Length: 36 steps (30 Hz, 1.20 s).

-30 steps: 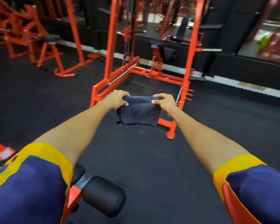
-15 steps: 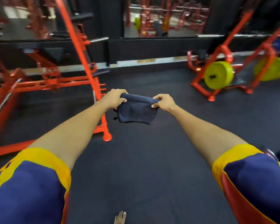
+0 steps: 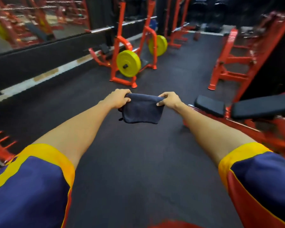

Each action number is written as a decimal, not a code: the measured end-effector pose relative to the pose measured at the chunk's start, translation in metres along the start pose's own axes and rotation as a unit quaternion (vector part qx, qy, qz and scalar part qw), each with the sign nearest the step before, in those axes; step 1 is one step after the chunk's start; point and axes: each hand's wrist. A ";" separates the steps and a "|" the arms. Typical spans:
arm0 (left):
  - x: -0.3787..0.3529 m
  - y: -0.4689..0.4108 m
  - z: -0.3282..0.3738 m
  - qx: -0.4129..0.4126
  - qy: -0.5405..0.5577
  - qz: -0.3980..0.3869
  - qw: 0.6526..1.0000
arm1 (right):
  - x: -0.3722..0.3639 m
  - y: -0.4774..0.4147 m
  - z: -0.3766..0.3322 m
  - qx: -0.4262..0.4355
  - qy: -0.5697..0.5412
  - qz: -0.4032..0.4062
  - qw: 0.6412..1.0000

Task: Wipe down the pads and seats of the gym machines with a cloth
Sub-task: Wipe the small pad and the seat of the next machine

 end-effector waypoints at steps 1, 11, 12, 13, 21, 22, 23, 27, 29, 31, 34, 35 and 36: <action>-0.010 -0.016 0.013 -0.015 0.009 -0.007 1.000 | 0.013 -0.004 0.013 -0.017 0.002 0.021 1.000; -0.127 -0.125 0.131 -0.102 0.096 -0.049 0.989 | 0.119 -0.047 0.130 -0.112 0.028 0.120 0.986; -0.138 -0.138 0.145 -0.112 0.100 -0.055 0.987 | 0.129 -0.055 0.142 -0.119 0.029 0.134 0.983; -0.148 -0.149 0.158 -0.120 0.105 -0.064 0.985 | 0.138 -0.065 0.156 -0.128 0.028 0.146 0.981; -0.218 -0.246 0.230 -0.132 0.101 -0.086 0.982 | 0.177 -0.158 0.227 -0.176 0.055 0.163 0.969; -0.227 -0.259 0.237 -0.127 0.104 -0.087 0.983 | 0.182 -0.169 0.228 -0.178 0.052 0.167 0.968; -0.234 -0.268 0.241 -0.123 0.109 -0.085 0.983 | 0.184 -0.178 0.232 -0.176 0.050 0.171 0.968; -0.268 -0.308 0.254 -0.086 0.152 -0.075 0.982 | 0.184 -0.217 0.260 -0.186 0.033 0.214 0.958; -0.287 -0.335 0.261 -0.071 0.178 -0.075 0.978 | 0.183 -0.237 0.277 -0.201 0.011 0.232 0.952; -0.308 -0.363 0.270 -0.076 0.186 -0.081 0.976 | 0.182 -0.261 0.295 -0.219 -0.017 0.234 0.947; -0.347 -0.409 0.282 -0.072 0.197 -0.100 0.973 | 0.175 -0.303 0.328 -0.255 -0.052 0.214 0.942; -0.360 -0.421 0.282 -0.066 0.202 -0.103 0.972 | 0.170 -0.311 0.337 -0.265 -0.058 0.202 0.941; -0.383 -0.454 0.289 -0.058 0.212 -0.112 0.969 | 0.166 -0.340 0.356 -0.282 -0.073 0.202 0.935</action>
Point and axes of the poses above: each hand's wrist, its own y-axis away from the middle knuckle, its own x-axis out of the back of the hand, z = x × y, and after that the axes turned 14 degrees about z, right-handed
